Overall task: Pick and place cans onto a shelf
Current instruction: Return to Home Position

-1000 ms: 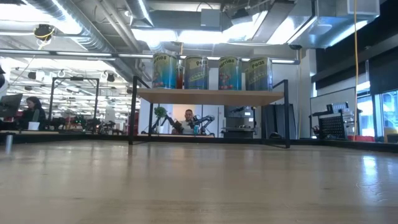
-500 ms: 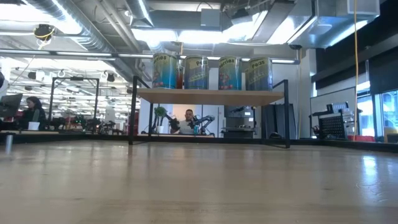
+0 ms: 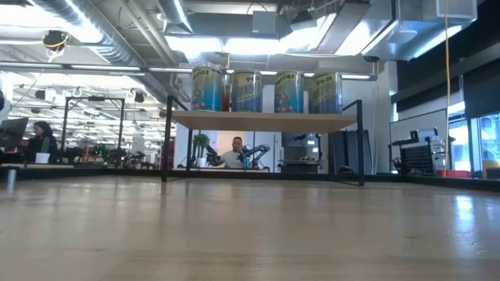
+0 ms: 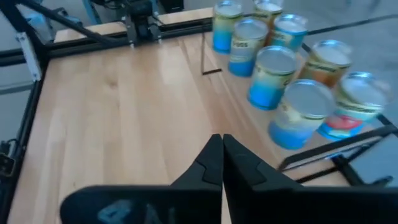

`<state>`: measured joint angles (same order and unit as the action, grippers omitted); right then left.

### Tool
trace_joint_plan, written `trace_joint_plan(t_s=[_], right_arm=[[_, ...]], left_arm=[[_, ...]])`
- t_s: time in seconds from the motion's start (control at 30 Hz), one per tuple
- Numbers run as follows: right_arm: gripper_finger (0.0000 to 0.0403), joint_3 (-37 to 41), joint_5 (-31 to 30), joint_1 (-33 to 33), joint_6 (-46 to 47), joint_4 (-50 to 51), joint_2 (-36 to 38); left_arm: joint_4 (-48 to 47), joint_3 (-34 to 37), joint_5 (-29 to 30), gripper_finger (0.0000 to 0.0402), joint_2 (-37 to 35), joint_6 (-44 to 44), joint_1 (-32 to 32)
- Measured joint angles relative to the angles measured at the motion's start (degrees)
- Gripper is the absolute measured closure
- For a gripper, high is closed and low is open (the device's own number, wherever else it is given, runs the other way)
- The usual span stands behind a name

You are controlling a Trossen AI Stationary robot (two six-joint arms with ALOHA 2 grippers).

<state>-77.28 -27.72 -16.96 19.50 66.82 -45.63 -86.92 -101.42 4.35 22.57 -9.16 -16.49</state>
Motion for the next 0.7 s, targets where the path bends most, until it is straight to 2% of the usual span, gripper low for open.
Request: trace_joint_plan(t_s=[0.37,0.7], right_arm=[[0.0401,17.1,5.2,0.0,-0.8,-18.3,9.6],[0.0401,27.5,14.4,0.0,-10.9,-37.0,14.8]], left_arm=[[10.1,17.0,-1.1,0.0401,-13.7,-0.8,0.0],[23.8,33.1,-7.6,0.0401,-21.2,0.6,0.0]])
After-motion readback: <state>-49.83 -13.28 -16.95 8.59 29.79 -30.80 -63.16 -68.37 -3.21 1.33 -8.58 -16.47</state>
